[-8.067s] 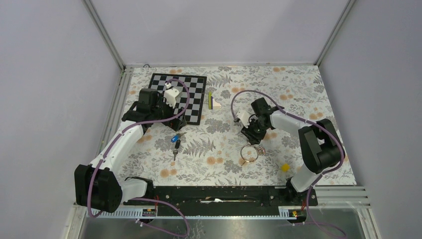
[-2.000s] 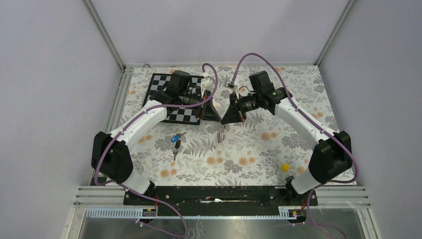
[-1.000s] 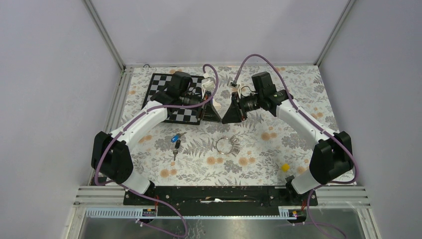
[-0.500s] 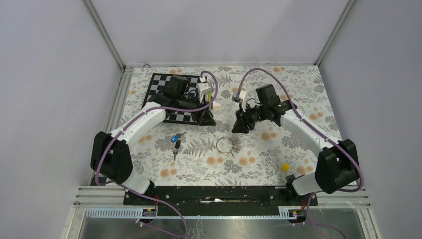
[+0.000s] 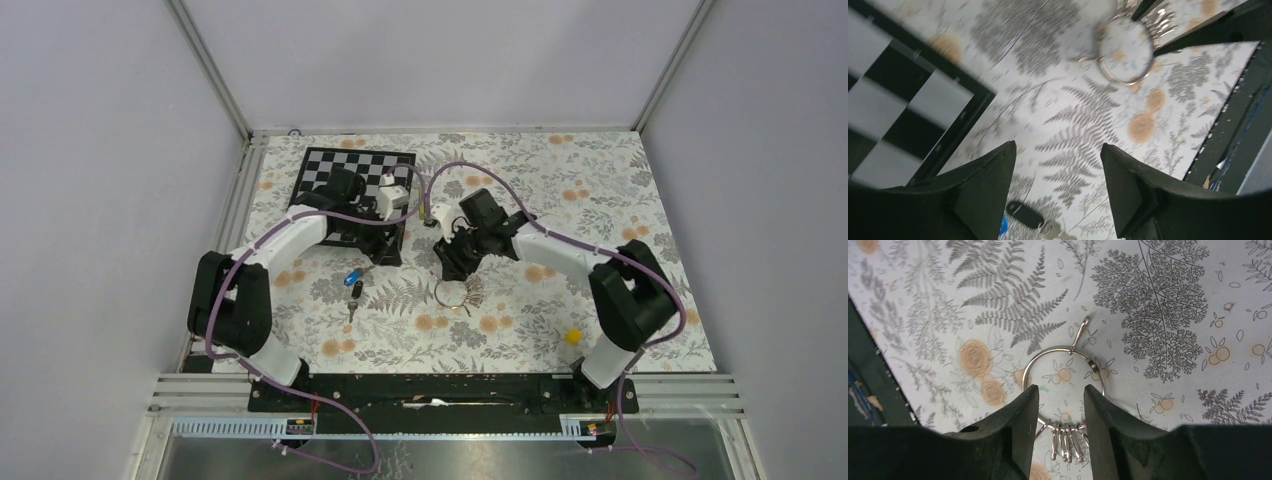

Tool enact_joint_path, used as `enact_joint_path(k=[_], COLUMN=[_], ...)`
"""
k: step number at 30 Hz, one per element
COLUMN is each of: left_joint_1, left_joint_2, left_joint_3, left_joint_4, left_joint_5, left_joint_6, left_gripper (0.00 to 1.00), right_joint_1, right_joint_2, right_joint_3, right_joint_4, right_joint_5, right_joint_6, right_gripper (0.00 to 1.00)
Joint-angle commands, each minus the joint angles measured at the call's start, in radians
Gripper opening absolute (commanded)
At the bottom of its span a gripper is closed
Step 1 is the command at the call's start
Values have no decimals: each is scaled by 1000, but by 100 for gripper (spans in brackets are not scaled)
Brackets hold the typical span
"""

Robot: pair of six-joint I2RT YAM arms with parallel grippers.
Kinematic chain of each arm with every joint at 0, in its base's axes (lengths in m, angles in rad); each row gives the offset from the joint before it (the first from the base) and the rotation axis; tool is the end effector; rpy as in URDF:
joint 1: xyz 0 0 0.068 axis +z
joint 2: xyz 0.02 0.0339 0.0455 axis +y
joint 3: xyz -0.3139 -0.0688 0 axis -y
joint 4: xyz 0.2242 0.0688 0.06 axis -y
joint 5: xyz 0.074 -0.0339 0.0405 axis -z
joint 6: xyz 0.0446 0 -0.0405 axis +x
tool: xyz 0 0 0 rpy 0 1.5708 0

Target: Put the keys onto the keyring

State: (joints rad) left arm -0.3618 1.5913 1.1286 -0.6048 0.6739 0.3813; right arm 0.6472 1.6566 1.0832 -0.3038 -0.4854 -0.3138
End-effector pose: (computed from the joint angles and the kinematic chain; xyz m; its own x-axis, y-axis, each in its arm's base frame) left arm 0.2767 -0.1345 0.2856 -0.5528 0.5201 -0.6511 0.8229 0.4641 -0.3279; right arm 0.2590 0.2218 0.2678 -0.3454 -0.6033 -0.7188 -0.9230 0.3570 0.1439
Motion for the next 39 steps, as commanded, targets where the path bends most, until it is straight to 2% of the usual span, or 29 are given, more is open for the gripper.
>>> enact_joint_path(k=[1,4,9,21,34,39], left_joint_1=[123,208,280,314,316,316], left_joint_2=[-73,-101,-125,-109,-88,-85], left_joint_3=[-56,-90,-108,-102,-86,-77], left_joint_4=[-55,-55,-50,-41,-42,-43], left_joint_5=[-50,-43,-33,-3,18,32], left_joint_6=[26,24,21,10,4,6], left_gripper=[72,74,75,77,78,79], right_joint_1=[27,53,76,103,108,106], right_joint_2=[83,131,201,295,310,267], right_joint_3=[78,102,152,210,222,232], right_joint_4=[55,57,42,14,1,-21], right_joint_5=[116,145,171,199,201,196], right_joint_6=[71,75,83,73,68,44], right_gripper=[45,44,44,39,16,8])
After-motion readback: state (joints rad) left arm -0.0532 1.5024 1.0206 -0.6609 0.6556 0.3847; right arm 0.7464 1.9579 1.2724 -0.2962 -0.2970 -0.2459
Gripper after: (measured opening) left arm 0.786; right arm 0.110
